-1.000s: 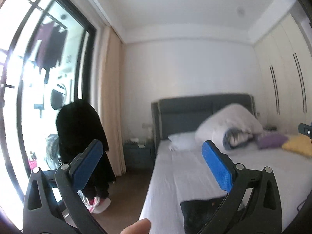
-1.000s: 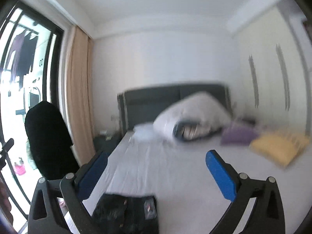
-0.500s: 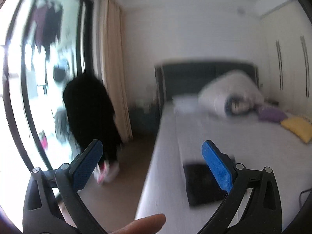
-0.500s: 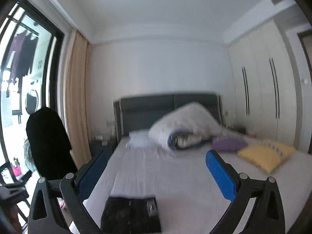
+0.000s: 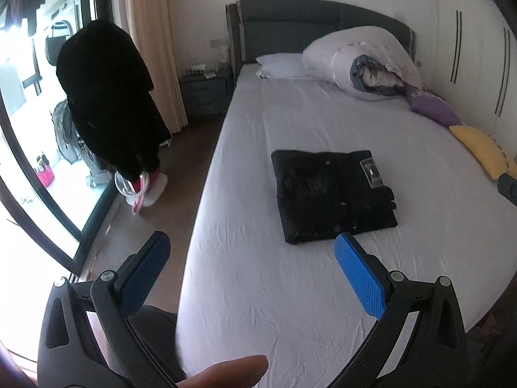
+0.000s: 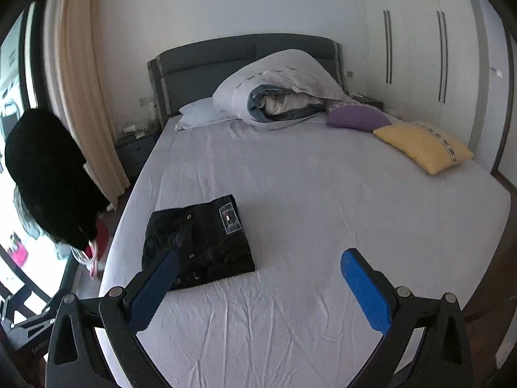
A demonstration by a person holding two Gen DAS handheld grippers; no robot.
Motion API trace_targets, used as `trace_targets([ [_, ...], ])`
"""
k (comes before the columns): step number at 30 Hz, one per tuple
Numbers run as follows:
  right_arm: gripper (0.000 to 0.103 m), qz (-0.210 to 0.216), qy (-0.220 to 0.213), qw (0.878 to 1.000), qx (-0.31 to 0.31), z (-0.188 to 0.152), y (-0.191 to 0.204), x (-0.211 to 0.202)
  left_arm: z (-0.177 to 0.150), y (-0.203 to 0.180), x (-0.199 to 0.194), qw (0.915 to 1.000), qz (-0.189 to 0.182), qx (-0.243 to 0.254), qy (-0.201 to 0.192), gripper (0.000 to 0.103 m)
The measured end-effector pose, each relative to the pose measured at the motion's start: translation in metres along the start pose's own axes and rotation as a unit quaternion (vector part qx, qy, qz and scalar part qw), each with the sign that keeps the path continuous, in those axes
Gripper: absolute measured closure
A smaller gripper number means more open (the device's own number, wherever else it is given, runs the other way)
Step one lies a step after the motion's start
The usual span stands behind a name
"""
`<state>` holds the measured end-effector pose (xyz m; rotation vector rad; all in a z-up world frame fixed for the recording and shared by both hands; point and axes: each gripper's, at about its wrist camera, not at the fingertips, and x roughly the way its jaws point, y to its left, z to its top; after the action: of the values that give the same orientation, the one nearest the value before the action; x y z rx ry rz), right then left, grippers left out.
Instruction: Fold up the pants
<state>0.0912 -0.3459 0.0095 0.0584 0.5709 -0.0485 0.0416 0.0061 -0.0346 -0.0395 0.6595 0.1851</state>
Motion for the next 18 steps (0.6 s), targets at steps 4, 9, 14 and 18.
trace_targets([
  [4,0.000,-0.002,0.002,1.000,-0.029,-0.008,0.016,-0.001,0.000,0.004,0.023,0.9998,-0.005,-0.006,0.017,0.000],
  [9,0.000,0.005,0.016,0.999,-0.047,-0.015,0.027,0.005,-0.003,0.005,0.039,0.9994,-0.007,-0.008,0.034,0.000],
  [14,0.000,0.005,0.028,0.998,-0.063,-0.022,0.035,0.014,-0.006,0.003,0.045,0.9989,-0.013,-0.006,0.045,0.000],
  [18,0.000,0.007,0.037,0.997,-0.069,-0.026,0.039,0.019,-0.009,0.002,0.054,0.9979,-0.020,-0.006,0.061,0.000],
])
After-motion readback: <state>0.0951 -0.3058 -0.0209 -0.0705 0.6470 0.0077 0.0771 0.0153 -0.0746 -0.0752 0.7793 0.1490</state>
